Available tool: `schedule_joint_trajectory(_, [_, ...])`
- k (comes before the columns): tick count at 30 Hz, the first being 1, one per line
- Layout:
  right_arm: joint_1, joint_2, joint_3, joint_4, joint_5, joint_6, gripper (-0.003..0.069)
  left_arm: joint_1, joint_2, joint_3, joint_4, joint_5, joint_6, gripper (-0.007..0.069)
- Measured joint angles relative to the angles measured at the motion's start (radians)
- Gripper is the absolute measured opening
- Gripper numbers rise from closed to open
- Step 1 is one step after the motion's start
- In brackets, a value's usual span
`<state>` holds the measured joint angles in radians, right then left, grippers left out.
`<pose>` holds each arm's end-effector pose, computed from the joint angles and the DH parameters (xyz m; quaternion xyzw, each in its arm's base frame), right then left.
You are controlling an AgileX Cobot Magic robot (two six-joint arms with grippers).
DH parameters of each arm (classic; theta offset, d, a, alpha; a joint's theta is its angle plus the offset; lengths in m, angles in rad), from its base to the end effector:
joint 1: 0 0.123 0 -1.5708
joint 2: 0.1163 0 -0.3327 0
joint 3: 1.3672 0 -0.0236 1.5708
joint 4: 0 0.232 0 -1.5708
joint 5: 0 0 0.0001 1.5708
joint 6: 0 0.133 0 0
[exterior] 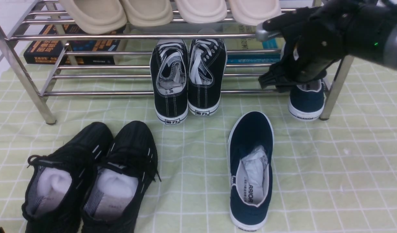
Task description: Take the shoes off the shelf with your hand from the green coffee tablecloth.
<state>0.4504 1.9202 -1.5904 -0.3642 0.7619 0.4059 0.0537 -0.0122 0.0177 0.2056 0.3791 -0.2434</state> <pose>0.4221 0.1677 0.2810 -0.1119 0.9420 -0.0284 0.3150 0.0249 0.0114 0.1620 -0.0649 0.7990 0.0308 0.5970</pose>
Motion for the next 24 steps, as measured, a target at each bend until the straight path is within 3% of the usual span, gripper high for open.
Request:
schedule_joint_trajectory(3, [0.000, 0.026, -0.002, -0.060, -0.013, 0.046, 0.0385, 0.000, 0.000, 0.000, 0.000, 0.000, 0.000, 0.0239])
schedule_joint_trajectory(6, [0.000, 0.042, -0.002, -0.093, -0.014, 0.062, 0.0295, 0.000, 0.000, 0.000, 0.000, 0.000, 0.000, 0.0239])
schedule_joint_trajectory(7, [0.000, 0.043, -0.002, -0.093, -0.013, 0.062, 0.0295, 0.000, 0.000, 0.000, 0.000, 0.000, 0.000, 0.0239])
schedule_joint_trajectory(8, [0.000, 0.046, -0.002, -0.095, -0.010, 0.065, 0.0206, 0.000, 0.000, 0.000, 0.000, 0.000, 0.000, 0.0239])
schedule_joint_trajectory(12, [0.000, 0.040, -0.003, -0.066, 0.032, 0.069, 0.0029, 0.000, 0.000, 0.000, 0.000, 0.000, 0.000, 0.0239])
schedule_joint_trajectory(20, [0.102, -0.164, -0.002, 0.074, 0.445, 0.065, 0.0024, 0.000, 0.000, 0.000, 0.000, 0.000, 0.000, 0.0239])
schedule_joint_trajectory(24, [0.154, -0.264, 0.011, 0.105, 0.487, 0.076, 0.0024, 0.000, 0.000, 0.000, 0.000, 0.000, 0.000, 0.0239])
